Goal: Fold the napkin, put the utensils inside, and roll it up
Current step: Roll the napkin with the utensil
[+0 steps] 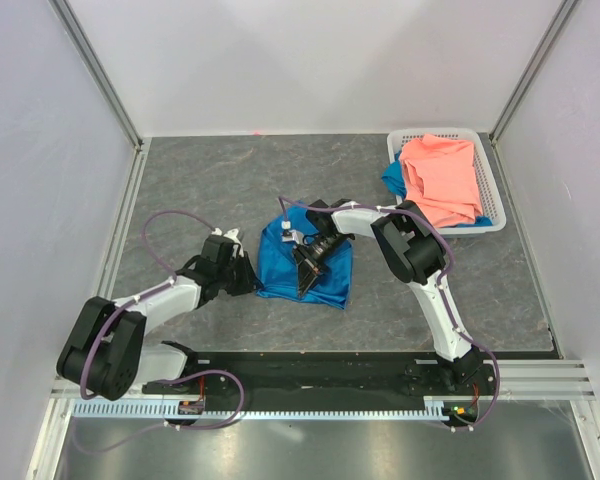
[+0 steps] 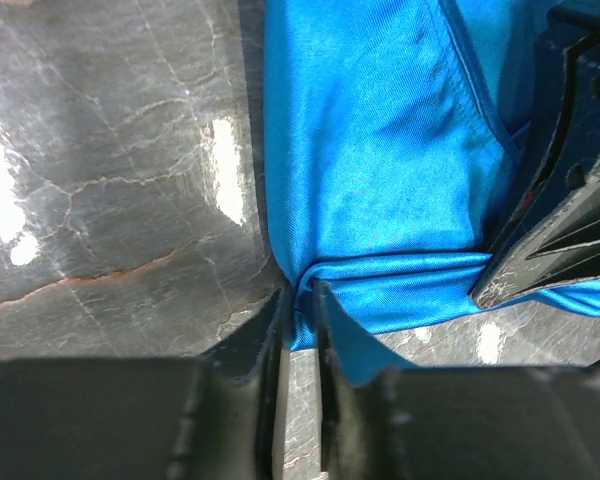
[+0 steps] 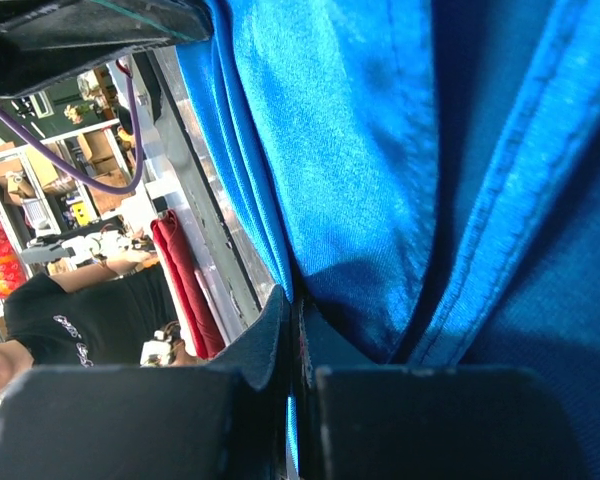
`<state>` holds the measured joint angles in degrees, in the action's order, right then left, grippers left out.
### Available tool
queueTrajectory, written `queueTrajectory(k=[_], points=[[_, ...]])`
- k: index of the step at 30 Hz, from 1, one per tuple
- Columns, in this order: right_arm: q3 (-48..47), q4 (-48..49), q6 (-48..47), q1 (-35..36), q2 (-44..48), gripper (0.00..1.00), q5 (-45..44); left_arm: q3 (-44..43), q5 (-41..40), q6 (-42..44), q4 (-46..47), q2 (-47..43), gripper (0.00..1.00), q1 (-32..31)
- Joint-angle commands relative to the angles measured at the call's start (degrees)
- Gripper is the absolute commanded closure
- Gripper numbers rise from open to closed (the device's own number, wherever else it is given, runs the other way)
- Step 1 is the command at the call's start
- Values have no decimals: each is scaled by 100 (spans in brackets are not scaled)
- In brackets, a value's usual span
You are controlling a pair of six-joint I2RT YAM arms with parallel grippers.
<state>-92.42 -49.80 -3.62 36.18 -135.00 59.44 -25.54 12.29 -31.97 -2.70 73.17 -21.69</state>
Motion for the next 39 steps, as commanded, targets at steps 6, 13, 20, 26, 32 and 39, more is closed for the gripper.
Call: queueTrajectory(k=[6,13,20,26,32,39], points=[[-153,541,238,-50,465,92,-933,-250,-201,138,-565,259,98,-2],[355,1165,160,-24,1860,55,-1882,-460,-157,173,-819,470,98,-2],[2163,2158,-156,362,3619,38,-3727,-706,-140,182,-1110,690,98,-10],[3063,2598,-236,934,4490,35,-4957,-786,-113,191,-1198,787,98,-2],[3441,2827,-429,1215,4685,34,-5469,-803,-52,199,-1207,796,98,-2],[3494,2906,-719,1260,4518,34,-5619,-803,-43,199,-1198,804,98,-2]])
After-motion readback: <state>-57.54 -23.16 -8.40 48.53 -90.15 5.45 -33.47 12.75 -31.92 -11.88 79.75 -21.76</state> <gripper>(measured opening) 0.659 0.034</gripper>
